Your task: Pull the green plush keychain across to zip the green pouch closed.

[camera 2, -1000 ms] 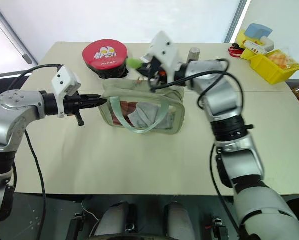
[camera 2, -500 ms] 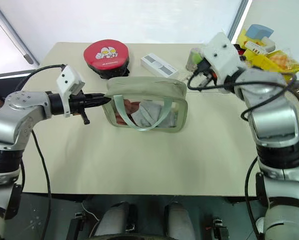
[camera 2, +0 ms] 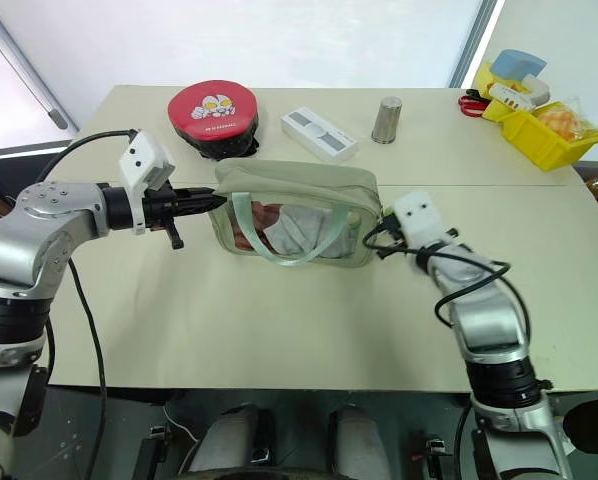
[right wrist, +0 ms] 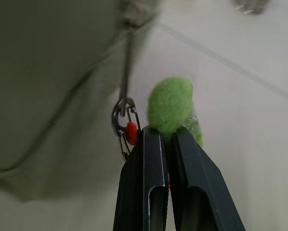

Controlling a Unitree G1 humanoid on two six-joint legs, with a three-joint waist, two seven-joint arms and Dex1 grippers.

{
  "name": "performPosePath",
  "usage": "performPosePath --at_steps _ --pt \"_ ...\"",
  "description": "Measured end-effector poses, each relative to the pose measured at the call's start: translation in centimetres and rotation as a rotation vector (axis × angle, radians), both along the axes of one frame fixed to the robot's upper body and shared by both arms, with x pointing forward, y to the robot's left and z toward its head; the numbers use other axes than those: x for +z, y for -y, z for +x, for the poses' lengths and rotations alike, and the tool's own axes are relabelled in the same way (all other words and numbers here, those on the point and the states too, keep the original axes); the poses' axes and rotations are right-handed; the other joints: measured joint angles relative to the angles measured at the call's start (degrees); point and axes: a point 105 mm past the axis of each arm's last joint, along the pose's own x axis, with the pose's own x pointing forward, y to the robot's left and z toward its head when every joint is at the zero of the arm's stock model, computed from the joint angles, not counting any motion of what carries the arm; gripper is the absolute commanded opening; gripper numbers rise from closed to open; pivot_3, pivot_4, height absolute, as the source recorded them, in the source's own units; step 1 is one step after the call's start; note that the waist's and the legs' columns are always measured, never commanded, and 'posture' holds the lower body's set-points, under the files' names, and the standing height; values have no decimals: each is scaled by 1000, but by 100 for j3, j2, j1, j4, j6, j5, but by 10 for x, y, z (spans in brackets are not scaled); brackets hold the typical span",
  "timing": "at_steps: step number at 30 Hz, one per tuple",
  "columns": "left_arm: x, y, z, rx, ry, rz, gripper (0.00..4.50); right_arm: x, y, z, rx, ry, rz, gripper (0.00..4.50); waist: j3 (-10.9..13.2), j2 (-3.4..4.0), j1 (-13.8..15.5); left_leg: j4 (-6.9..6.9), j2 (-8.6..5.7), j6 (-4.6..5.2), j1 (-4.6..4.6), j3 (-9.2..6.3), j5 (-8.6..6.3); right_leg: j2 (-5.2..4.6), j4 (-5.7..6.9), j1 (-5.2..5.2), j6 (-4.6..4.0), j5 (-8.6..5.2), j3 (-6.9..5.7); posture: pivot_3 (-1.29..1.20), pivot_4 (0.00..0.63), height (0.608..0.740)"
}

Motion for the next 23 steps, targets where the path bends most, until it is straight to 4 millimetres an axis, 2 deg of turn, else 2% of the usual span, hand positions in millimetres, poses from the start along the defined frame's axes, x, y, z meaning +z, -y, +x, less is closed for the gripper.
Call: performPosePath --at_steps 4,7,10,13,14,17,19,23 --pt "0 0 -1 -1 -2 1 0 -3 6 0 31 23 -60 71 -2 -3 -7 0 -1 0 3 -14 0 1 -6 10 0 0 0 0 150 740" --pt "-1 0 -2 -2 1 3 0 1 10 2 65 14 -51 1082 -2 -3 -4 0 -2 0 3 -17 0 1 -6 12 0 0 0 0 150 740" --pt "-1 0 -3 0 -10 -6 1069 22 22 5 111 16 -24 2503 -1 -2 -4 0 -8 1 2 -20 0 -1 -8 12 0 0 0 0 150 740" --pt "-4 1 -5 -18 -60 -35 2574 59 34 5 194 38 -22 4101 3 3 -7 -1 -7 2 0 -26 -1 -2 -8 10 0 0 -1 0 150 740" --pt "-3 1 -7 -30 -80 -56 3074 73 37 1 244 21 -18 4500 7 8 -7 -2 -7 2 -3 -25 -1 -2 -8 7 0 0 -1 0 150 740" --pt "8 -13 -12 -20 -115 -98 4473 109 38 -16 377 -12 44 4500 10 3 -22 -6 0 14 0 -33 -8 3 -10 8 0 0 -3 0 150 740" --pt "21 -28 -14 14 -114 -113 4473 125 26 -30 490 -52 102 4500 10 3 -51 -6 5 23 2 -36 -13 6 -8 8 0 0 -3 0 150 740" --pt "36 -59 -14 97 -92 -49 4473 154 -1 -45 647 -68 187 4500 13 11 -59 -9 5 23 4 -34 -13 4 -8 4 -1 0 -2 0 150 740"
